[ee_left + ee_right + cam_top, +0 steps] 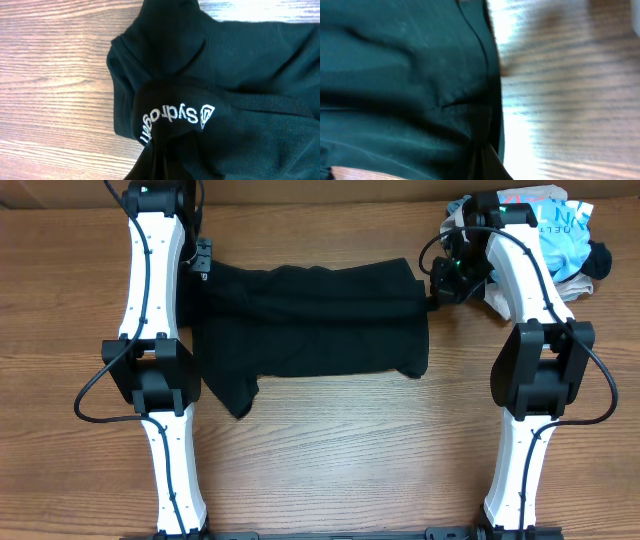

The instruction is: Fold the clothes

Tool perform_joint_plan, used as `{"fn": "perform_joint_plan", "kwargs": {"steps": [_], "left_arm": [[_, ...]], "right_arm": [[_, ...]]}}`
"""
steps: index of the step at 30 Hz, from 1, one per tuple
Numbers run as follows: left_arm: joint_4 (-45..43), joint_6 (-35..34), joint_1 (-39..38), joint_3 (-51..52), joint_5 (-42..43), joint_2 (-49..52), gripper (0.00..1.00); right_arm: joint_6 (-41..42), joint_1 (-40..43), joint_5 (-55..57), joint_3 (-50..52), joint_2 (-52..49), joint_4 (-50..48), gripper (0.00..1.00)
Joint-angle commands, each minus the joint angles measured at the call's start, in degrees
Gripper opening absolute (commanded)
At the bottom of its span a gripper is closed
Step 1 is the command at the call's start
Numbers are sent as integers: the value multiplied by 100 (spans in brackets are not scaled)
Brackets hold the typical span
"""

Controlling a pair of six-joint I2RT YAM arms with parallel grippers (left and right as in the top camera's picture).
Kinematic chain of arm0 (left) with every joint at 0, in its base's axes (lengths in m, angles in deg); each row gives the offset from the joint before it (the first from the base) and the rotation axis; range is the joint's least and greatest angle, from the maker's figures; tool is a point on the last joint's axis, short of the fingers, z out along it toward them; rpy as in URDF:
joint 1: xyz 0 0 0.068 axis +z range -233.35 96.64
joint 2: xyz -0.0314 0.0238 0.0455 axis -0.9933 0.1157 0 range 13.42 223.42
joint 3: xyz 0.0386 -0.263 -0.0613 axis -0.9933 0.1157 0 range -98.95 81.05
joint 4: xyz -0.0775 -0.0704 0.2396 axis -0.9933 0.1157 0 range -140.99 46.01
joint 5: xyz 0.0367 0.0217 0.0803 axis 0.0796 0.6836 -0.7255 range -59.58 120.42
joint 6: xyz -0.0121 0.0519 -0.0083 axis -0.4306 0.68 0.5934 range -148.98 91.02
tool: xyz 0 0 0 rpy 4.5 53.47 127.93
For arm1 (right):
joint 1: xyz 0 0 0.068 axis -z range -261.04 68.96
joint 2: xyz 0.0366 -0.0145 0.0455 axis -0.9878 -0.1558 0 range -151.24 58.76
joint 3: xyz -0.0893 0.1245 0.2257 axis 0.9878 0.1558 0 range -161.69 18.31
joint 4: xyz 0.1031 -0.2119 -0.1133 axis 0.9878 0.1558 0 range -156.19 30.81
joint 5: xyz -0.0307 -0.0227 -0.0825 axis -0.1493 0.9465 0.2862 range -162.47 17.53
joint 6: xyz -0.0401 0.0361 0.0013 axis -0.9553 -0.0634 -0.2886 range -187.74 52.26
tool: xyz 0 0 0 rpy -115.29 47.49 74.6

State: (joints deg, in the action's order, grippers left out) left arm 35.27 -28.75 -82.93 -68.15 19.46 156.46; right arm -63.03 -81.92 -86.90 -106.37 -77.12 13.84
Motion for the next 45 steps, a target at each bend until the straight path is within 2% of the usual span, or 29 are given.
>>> {"fn": "perform_joint_plan", "kwargs": {"steps": [1,8,14,18,24,30,36,41,42,43,44,45], "left_arm": [[-131,72,42,7,-105,-96,4],[-385,-116,42,-208,-105,-109,4],[-625,-199,42,-791,-107,-109,4],[-1001,-313,42,-1182,-109,-109,4],[-1412,-321,42,-1189,-120,-94,4],[-1379,-326,85,-992,-162,-94,4],[-664,-323,90,-992,-136,-94,4],[-94,-321,90,-957,-122,-92,10],[20,-321,90,-942,-122,-92,12],[116,-321,90,-940,-122,-92,18],[203,-321,90,-935,-122,-92,31],[271,-321,90,-935,-122,-92,45]], "right_arm": [[-24,-11,-271,4,66,-212,4],[-2,-13,-380,-452,66,-791,4],[0,-11,-365,-914,66,-1394,4],[186,-11,-297,-1003,66,-1939,4],[280,-11,-210,-1003,63,-2409,4],[278,-11,-212,-1001,63,-2157,4],[275,-11,-210,-951,63,-1274,4],[275,-11,-212,-835,42,-852,4],[275,-11,-214,-787,42,-767,6],[275,-13,-214,-756,42,-695,15],[271,-13,-212,-743,39,-601,38],[271,-13,-214,-737,42,-505,54]]}}
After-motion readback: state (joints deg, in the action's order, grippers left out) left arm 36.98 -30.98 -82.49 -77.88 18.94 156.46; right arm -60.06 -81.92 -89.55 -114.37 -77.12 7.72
